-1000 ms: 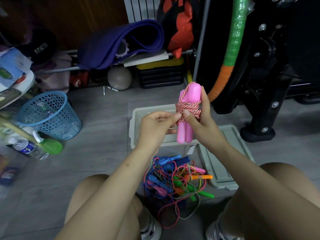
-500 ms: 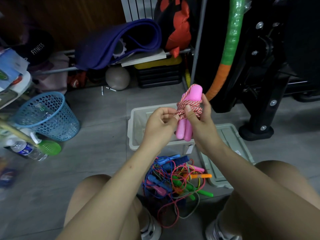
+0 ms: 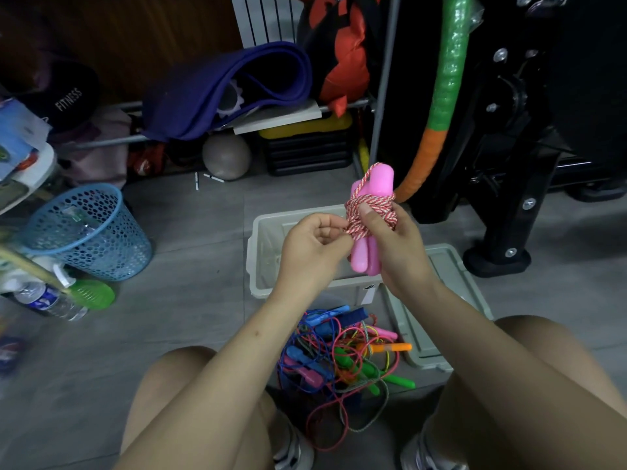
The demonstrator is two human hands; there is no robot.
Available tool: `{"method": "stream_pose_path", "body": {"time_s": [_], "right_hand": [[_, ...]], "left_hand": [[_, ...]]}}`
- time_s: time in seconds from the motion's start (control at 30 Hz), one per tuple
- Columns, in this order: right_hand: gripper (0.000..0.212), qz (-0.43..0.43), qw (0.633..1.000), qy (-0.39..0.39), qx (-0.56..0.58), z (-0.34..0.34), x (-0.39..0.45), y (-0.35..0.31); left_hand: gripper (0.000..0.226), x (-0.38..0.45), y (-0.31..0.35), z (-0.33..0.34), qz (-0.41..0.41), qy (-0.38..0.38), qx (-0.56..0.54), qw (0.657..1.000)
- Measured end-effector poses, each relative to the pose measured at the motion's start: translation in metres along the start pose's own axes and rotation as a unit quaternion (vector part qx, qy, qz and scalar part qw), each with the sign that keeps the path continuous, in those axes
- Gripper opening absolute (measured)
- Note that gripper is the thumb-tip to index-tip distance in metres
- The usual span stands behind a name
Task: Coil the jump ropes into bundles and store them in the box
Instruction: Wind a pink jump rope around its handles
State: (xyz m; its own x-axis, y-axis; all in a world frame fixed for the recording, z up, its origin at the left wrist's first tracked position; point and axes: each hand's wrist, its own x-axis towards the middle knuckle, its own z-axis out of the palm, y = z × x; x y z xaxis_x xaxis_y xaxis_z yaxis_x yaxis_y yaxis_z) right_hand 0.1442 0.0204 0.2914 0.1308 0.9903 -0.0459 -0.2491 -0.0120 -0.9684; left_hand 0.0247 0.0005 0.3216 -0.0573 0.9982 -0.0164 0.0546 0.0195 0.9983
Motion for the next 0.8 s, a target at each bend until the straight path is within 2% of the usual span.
{"method": "stream_pose_path", "body": {"time_s": [0.1, 0.2, 0.27, 0.37, 0.43, 0.57, 0.73, 0.8], "right_hand": [[0.046, -0.006, 0.999, -0.022, -0.038, 0.002, -0.002, 0.001], [0.051, 0.017, 0.997, -0.049, -0.059, 0.001, -0.005, 0.003], [0.051, 0.048, 0.996, -0.074, -0.023, 0.000, -0.006, 0.001], [0.059, 0.103, 0.987, -0.105, 0.067, -0.001, -0.004, -0.003], [0.065, 0.140, 0.975, -0.129, 0.116, -0.003, -0.003, -0.007], [0.057, 0.150, 0.969, -0.183, 0.072, -0.009, -0.005, -0.007], [0.027, 0.092, 0.988, -0.113, 0.045, -0.005, -0.008, 0.002], [0.028, 0.076, 0.994, -0.071, 0.019, -0.002, -0.008, 0.005]], "left_hand": [[0.022, 0.003, -0.001, -0.002, -0.057, 0.001, -0.058, 0.997], [0.018, 0.006, -0.006, -0.007, -0.076, -0.015, -0.052, 0.996], [0.009, 0.006, -0.008, -0.010, -0.078, -0.040, -0.049, 0.995], [0.014, 0.005, -0.010, -0.012, -0.062, -0.029, -0.020, 0.997], [0.012, 0.006, -0.010, -0.013, -0.076, -0.020, -0.046, 0.996], [0.009, 0.010, -0.010, -0.014, -0.099, -0.001, -0.081, 0.992], [0.013, 0.009, -0.010, -0.014, -0.092, 0.007, -0.081, 0.992], [0.016, 0.008, -0.008, -0.012, -0.093, 0.004, -0.100, 0.991]]}}
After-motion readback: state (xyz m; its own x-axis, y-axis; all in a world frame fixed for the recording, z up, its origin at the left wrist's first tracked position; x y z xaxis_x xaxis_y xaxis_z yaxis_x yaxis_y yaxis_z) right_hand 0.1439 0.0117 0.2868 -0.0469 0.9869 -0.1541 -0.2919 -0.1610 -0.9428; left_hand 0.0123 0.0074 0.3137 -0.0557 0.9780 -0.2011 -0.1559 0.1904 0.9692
